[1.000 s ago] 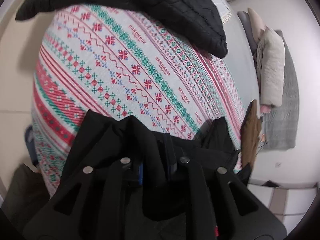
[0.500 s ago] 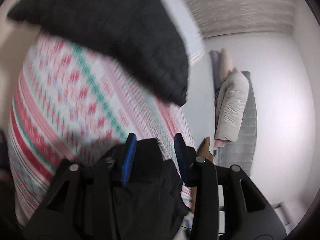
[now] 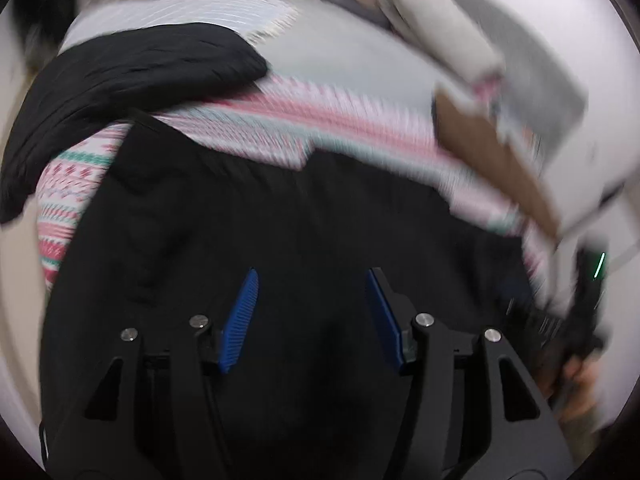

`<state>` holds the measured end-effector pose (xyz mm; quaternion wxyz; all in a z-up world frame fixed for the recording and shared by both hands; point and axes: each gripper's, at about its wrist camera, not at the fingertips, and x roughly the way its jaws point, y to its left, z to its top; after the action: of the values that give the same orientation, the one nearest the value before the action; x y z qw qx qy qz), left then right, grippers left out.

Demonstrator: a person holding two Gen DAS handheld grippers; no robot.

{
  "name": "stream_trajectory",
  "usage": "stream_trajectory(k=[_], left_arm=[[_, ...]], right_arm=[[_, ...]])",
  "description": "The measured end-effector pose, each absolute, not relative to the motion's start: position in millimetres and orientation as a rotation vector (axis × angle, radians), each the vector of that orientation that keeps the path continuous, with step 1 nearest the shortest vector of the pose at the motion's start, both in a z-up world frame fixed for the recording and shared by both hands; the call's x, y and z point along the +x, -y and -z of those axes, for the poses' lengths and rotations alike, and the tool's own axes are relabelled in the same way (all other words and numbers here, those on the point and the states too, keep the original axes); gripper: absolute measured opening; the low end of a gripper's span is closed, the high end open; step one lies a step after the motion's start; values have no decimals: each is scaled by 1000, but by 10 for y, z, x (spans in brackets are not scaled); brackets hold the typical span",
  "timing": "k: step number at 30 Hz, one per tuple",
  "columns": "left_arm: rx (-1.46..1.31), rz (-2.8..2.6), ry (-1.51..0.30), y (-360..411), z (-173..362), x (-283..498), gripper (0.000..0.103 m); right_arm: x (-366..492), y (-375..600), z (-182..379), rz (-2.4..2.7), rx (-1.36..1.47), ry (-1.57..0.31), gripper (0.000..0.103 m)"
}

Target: Fold large clothes

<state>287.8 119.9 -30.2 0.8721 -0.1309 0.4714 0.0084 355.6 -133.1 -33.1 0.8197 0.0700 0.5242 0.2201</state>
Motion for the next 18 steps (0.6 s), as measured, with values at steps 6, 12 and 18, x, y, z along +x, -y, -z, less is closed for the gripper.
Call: stream_trajectory(k=[6, 12, 18], left_arm=[[-204, -125, -1035, -1202, 727, 3149, 57], [-206, -189, -991, -1376, 838, 3178, 57], [-196, -200, -963, -1447, 584, 2909, 57]], right_arm=[[3714, 1356, 726, -355, 138, -1130, 56], [3849, 1367, 851, -287, 132, -1047, 60], [3819, 1401, 632, -208, 149, -1049, 61]])
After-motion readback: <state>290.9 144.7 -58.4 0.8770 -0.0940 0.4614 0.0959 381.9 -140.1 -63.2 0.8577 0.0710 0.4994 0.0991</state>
